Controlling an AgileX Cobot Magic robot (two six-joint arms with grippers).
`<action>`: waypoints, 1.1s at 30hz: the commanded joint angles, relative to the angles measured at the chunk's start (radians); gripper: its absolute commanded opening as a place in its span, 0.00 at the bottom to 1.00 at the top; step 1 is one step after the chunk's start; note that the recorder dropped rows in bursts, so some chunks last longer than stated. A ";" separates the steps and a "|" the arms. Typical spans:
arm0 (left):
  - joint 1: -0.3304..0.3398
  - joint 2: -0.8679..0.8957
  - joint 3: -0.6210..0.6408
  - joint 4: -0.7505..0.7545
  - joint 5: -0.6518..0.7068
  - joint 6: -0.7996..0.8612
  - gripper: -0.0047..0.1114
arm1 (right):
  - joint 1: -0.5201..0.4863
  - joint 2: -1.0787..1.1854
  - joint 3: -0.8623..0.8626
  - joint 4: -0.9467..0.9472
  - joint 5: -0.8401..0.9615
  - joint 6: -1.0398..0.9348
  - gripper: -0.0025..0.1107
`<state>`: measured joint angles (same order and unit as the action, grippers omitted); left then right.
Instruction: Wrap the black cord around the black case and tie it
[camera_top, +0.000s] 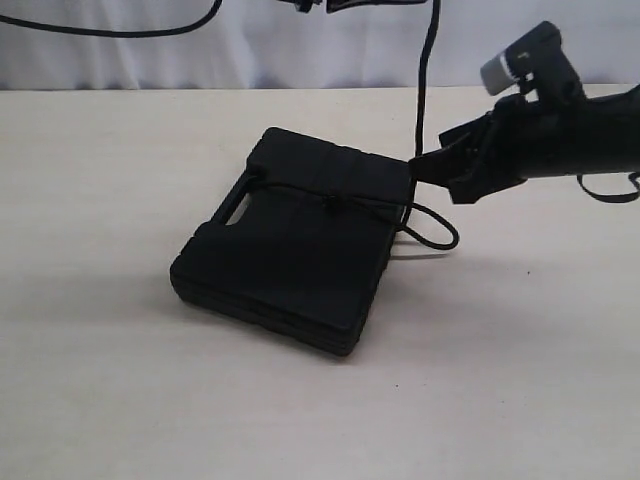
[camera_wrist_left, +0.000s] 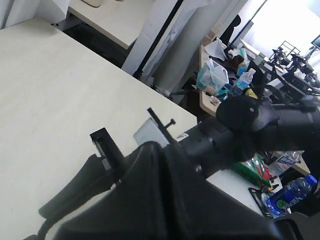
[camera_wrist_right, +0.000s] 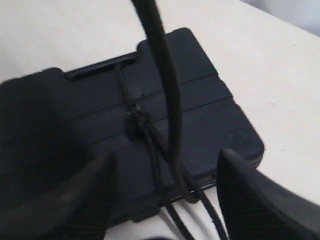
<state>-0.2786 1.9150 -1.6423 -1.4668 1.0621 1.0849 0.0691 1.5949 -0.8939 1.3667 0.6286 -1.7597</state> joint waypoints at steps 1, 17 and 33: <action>-0.001 -0.004 0.001 -0.017 0.009 0.009 0.04 | 0.098 0.025 -0.001 0.072 -0.206 -0.100 0.46; 0.013 -0.004 0.001 0.112 0.004 -0.034 0.07 | 0.063 0.036 -0.001 0.296 -0.210 -0.074 0.06; 0.115 0.107 0.049 1.377 -0.014 -1.001 0.53 | -0.078 0.002 -0.001 0.005 -0.100 0.269 0.06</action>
<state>-0.1950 1.9760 -1.6023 -0.0602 1.0191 0.1795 -0.0023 1.6045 -0.8939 1.3871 0.5147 -1.5026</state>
